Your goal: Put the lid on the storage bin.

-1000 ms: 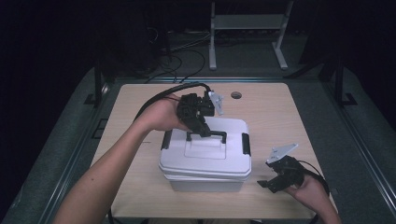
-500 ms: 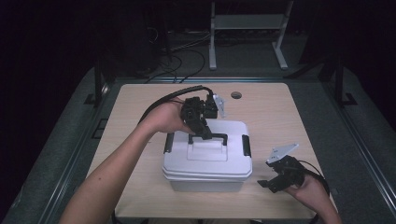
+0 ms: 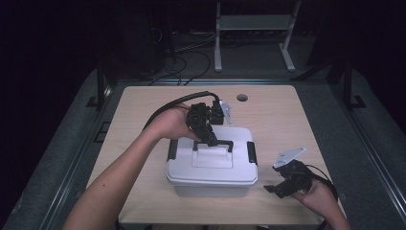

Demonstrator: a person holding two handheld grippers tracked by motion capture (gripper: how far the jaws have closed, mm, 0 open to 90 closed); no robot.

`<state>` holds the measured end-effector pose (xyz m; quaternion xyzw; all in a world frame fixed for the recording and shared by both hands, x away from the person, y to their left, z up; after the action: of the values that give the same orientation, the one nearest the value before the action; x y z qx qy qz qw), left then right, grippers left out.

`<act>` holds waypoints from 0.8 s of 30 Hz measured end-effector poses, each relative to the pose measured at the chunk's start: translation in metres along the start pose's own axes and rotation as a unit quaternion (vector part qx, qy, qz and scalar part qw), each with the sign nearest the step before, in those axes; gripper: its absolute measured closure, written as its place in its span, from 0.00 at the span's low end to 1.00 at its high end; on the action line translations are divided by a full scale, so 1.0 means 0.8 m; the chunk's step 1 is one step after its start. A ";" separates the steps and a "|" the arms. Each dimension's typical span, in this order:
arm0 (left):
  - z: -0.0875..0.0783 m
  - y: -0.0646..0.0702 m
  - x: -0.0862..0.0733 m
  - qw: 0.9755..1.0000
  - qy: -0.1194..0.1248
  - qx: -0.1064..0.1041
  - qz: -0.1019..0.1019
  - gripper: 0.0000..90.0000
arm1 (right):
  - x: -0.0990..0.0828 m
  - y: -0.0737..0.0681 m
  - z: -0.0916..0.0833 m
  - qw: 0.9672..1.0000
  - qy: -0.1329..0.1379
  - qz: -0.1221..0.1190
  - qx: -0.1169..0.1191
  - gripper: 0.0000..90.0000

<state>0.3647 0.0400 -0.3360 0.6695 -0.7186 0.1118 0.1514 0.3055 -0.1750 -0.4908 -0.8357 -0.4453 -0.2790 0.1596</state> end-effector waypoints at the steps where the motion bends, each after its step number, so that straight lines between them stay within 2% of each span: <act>1: 0.000 0.000 -0.001 1.000 0.002 0.000 -0.003 0.92 | 0.000 0.000 0.000 1.000 0.000 0.000 0.000 0.23; 2: -0.003 0.000 -0.002 1.000 0.010 0.001 -0.005 0.91 | 0.000 0.000 0.000 1.000 0.000 0.000 0.000 0.23; 8: -0.014 -0.001 -0.011 1.000 0.016 0.013 -0.009 0.79 | 0.001 0.000 0.002 1.000 -0.001 -0.001 0.001 0.23; 21: -0.038 -0.001 -0.039 0.999 0.024 0.029 -0.022 0.70 | 0.001 -0.001 0.004 1.000 -0.003 0.001 0.002 0.23; 24: -0.045 -0.002 -0.049 0.998 0.027 0.036 -0.032 0.70 | 0.001 0.000 0.004 1.000 -0.004 0.001 0.001 0.23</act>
<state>0.3709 0.0893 -0.3172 0.6936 -0.6883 0.1507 0.1499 0.3066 -0.1728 -0.4930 -0.8370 -0.4454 -0.2750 0.1594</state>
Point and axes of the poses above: each handheld gripper's, and its own axes: z roughly forward along the jaws, x roughly out of its top, y roughly to its right, the point moved 8 cm from there along z, roughly forward along the jaws, and after that the axes turned 5 degrees about y, right-handed, at the moved point
